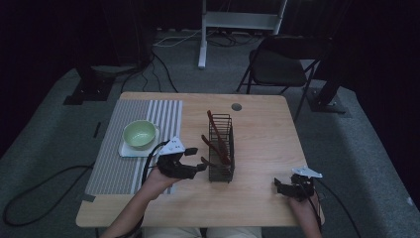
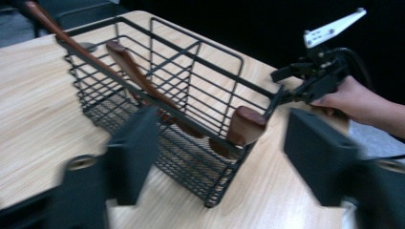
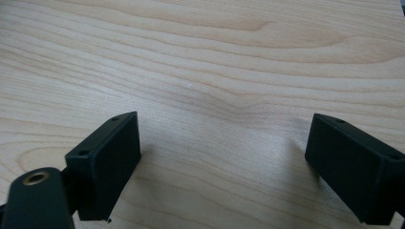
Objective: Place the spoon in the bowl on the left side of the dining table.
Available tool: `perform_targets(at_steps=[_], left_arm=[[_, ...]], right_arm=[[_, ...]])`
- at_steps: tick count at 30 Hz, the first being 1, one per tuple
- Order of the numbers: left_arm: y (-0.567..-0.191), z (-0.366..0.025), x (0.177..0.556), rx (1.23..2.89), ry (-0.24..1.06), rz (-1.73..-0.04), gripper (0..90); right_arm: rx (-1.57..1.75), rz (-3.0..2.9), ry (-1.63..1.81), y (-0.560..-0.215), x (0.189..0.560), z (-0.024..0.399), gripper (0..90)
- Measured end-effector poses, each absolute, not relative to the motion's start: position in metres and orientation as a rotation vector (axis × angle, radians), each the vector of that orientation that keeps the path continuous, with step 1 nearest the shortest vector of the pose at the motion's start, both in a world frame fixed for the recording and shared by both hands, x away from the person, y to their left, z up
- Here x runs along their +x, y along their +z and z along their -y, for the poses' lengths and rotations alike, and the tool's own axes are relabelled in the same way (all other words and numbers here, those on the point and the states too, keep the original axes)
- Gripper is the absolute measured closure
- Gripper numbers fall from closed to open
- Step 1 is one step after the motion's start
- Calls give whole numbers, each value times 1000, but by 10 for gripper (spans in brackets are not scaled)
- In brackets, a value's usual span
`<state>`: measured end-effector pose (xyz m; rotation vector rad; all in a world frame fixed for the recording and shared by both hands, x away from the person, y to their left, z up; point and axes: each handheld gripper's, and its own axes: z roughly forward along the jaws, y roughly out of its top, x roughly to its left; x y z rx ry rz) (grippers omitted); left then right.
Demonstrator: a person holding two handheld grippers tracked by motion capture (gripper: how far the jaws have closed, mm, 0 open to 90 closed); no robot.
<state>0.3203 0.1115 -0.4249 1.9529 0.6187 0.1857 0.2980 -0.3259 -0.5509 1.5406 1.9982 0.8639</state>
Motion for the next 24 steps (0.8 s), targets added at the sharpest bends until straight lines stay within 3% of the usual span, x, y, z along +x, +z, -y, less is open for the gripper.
perform_targets(at_steps=[3, 5, 11, 22, 24], left_arm=[[-426, -108, 321, 1959, 204, -632, 507], [-426, -108, 321, 1959, 204, -632, 512], [-429, -103, 323, 1960, 184, -638, 749], [-428, -100, 322, 1934, 192, -623, 793], [-425, -103, 322, 1911, 203, -629, 838]], right_arm=[[1539, -2000, 864, -551, 298, 326, 111], [1539, -2000, 864, -551, 298, 326, 111], [1539, -2002, 865, -551, 298, 326, 111], [1537, -2004, 865, -551, 298, 326, 111], [1536, -2004, 865, -551, 298, 326, 111]])
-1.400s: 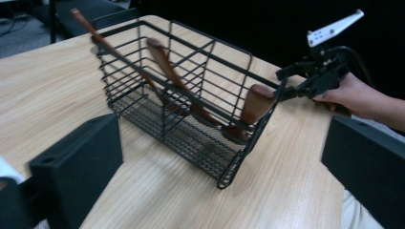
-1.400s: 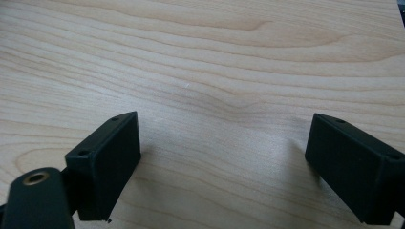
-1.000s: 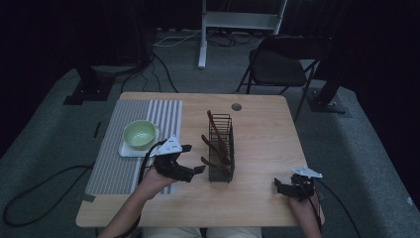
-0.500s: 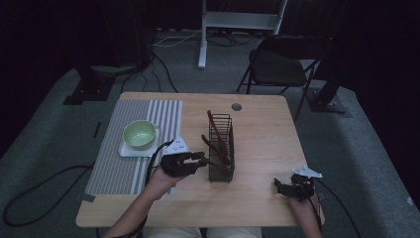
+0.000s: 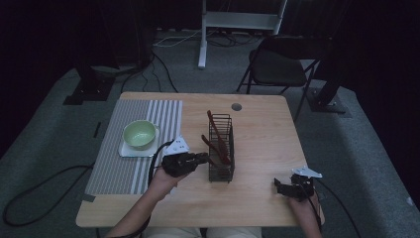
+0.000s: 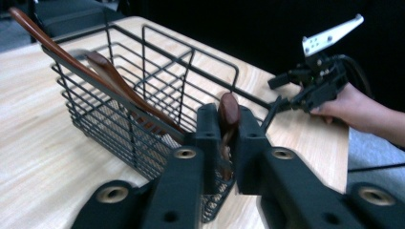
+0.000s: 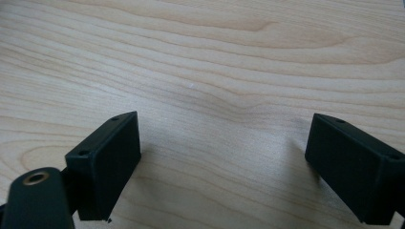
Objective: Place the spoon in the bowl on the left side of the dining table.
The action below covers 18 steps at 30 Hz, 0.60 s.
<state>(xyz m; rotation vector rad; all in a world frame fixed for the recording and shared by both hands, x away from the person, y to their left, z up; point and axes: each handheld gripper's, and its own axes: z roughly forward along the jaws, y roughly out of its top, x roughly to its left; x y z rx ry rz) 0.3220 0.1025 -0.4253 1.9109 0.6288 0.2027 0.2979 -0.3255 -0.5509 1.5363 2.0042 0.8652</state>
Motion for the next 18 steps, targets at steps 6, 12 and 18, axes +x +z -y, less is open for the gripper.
perform_targets(at_steps=[6, 12, 18], left_arm=[[-416, -106, 321, 1863, 213, -621, 841], [-405, -104, 323, 1857, 229, -611, 841], [-388, -103, 324, 1868, 284, -588, 841]], right_arm=[[1536, -2004, 866, -551, 298, 325, 111], [1534, -2005, 865, -551, 298, 326, 111], [1536, -2005, 866, -551, 298, 326, 111]])
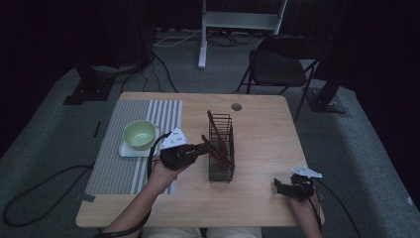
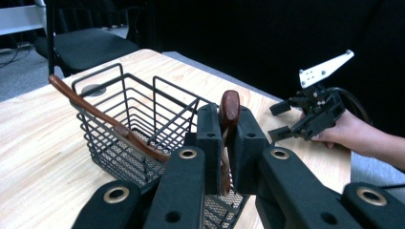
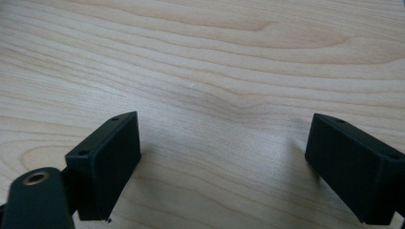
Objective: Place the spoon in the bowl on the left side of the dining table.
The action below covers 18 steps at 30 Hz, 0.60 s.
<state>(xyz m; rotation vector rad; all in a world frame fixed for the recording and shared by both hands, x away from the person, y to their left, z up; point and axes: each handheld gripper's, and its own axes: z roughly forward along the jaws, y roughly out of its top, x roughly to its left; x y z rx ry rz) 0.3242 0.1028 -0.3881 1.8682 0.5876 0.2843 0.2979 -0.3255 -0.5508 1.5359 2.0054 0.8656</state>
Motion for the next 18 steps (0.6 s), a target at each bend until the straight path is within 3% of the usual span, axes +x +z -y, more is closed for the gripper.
perform_targets(at_steps=[18], left_arm=[[-350, -126, 321, 1786, 358, -591, 841]], right_arm=[[1535, -2005, 865, -551, 298, 326, 111]])
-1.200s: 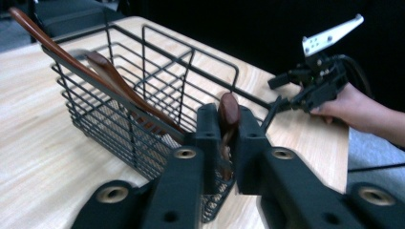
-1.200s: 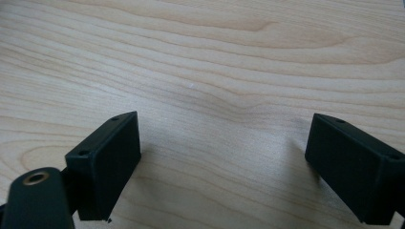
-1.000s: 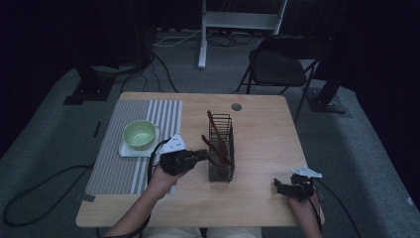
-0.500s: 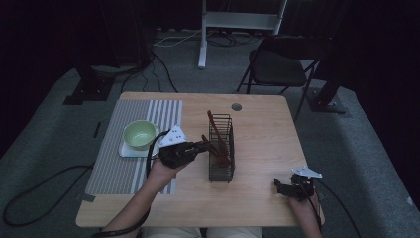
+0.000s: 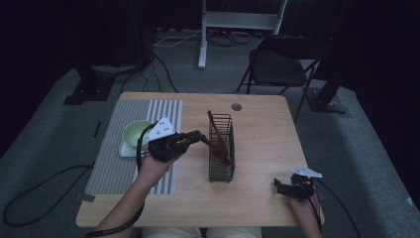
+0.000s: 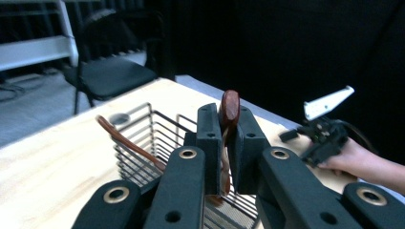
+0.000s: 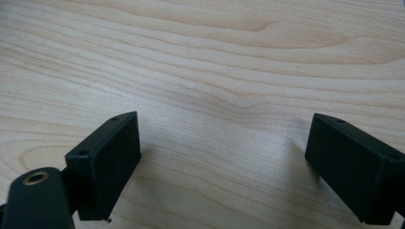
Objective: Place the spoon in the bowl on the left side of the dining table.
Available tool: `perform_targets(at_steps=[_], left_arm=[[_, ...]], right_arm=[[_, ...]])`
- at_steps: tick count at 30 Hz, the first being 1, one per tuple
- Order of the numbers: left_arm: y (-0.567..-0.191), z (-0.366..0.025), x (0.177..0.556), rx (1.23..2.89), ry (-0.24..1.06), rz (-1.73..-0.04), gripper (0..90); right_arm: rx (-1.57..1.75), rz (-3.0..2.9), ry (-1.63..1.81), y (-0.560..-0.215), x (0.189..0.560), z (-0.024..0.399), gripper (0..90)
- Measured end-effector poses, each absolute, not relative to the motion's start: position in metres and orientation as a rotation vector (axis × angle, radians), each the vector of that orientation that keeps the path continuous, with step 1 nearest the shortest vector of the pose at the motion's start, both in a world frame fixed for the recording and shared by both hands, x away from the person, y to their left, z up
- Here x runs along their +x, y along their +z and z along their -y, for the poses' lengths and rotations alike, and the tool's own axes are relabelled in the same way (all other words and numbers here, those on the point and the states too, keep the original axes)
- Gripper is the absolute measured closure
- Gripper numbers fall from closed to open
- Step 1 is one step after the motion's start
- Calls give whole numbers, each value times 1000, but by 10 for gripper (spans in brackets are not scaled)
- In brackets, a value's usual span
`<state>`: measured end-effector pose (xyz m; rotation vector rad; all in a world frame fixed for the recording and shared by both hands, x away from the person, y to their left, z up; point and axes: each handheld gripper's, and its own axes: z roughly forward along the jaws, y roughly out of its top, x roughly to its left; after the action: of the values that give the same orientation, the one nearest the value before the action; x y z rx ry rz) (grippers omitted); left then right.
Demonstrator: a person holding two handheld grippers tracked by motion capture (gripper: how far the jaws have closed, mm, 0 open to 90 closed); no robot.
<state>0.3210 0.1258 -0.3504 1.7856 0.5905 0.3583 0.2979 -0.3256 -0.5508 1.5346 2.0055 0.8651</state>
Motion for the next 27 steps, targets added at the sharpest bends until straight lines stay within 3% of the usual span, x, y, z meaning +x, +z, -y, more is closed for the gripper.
perform_targets(at_steps=[27], left_arm=[[-322, -193, 313, 1671, 476, -690, 841]], right_arm=[[1535, -2006, 866, -551, 298, 325, 110]])
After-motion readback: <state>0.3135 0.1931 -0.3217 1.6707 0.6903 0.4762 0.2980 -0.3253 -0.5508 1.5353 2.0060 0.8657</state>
